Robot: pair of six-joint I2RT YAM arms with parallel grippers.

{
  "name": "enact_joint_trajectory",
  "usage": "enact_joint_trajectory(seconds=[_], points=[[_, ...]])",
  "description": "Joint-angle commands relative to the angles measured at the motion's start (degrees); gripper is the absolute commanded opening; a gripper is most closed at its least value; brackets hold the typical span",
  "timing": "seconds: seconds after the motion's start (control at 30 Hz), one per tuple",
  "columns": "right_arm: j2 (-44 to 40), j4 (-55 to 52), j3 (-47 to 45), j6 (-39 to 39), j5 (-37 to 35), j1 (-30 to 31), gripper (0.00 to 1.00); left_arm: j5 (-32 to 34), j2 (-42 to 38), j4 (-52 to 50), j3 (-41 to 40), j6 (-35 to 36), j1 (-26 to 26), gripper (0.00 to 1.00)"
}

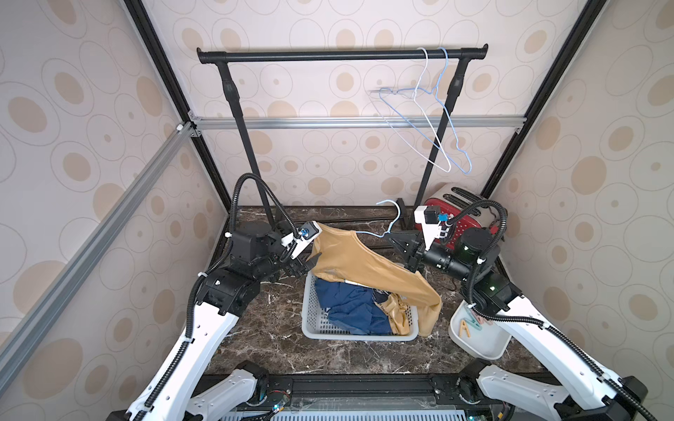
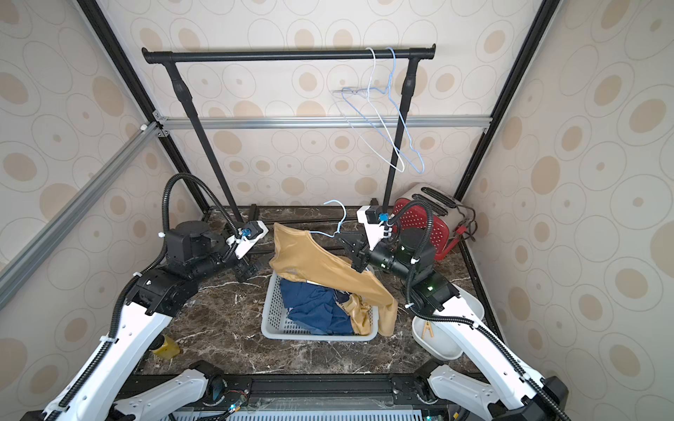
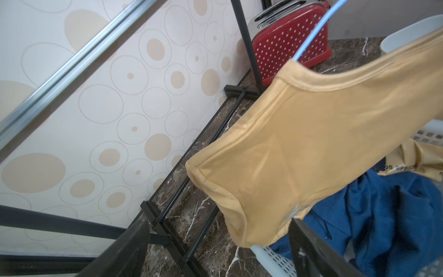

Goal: Remove the clothespins securing t-shirts to the hanger
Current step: Remove the T-shirt from the hanger.

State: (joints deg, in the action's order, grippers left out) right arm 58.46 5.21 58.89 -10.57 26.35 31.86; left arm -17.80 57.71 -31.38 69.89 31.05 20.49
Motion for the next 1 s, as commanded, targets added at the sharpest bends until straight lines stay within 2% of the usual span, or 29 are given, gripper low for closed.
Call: enact_joint_trajectory(seconds=[0.0,0.17,0.37,0.47,0.57,0.83,0.97], points=[[-1.06,1.37,2.37,1.17,1.25,0.05,0.00,-8.10,1.41,0.65,0.45,4.48,-3.37,0.90],[-0.61,0.68,3.67,1.52,2.35,0.07,0.00,-14.75,7.41,0.28,2.09,7.44,-5.00,0.90],[-0.45,-0.69,5.19,2.37,3.42,0.05,0.00,-13.85,13.63,4.64,2.33,10.43,-6.14,0.84],[-0.35,-1.84,6.04,2.68,3.84,0.09,0.00,-17.46,14.90,8.61,2.22,8.50,-9.10,0.78],[-0.41,-2.46,6.54,3.16,3.67,0.06,0.00,-20.17,16.13,9.57,2.65,7.65,-10.52,0.68],[0.68,-2.95,7.91,3.44,3.71,0.09,0.00,-26.04,17.85,11.85,1.44,4.78,-10.56,0.29],[0.79,-3.41,8.17,3.99,3.45,0.01,0.00,-26.22,17.86,12.72,0.87,3.93,-10.57,0.12]])
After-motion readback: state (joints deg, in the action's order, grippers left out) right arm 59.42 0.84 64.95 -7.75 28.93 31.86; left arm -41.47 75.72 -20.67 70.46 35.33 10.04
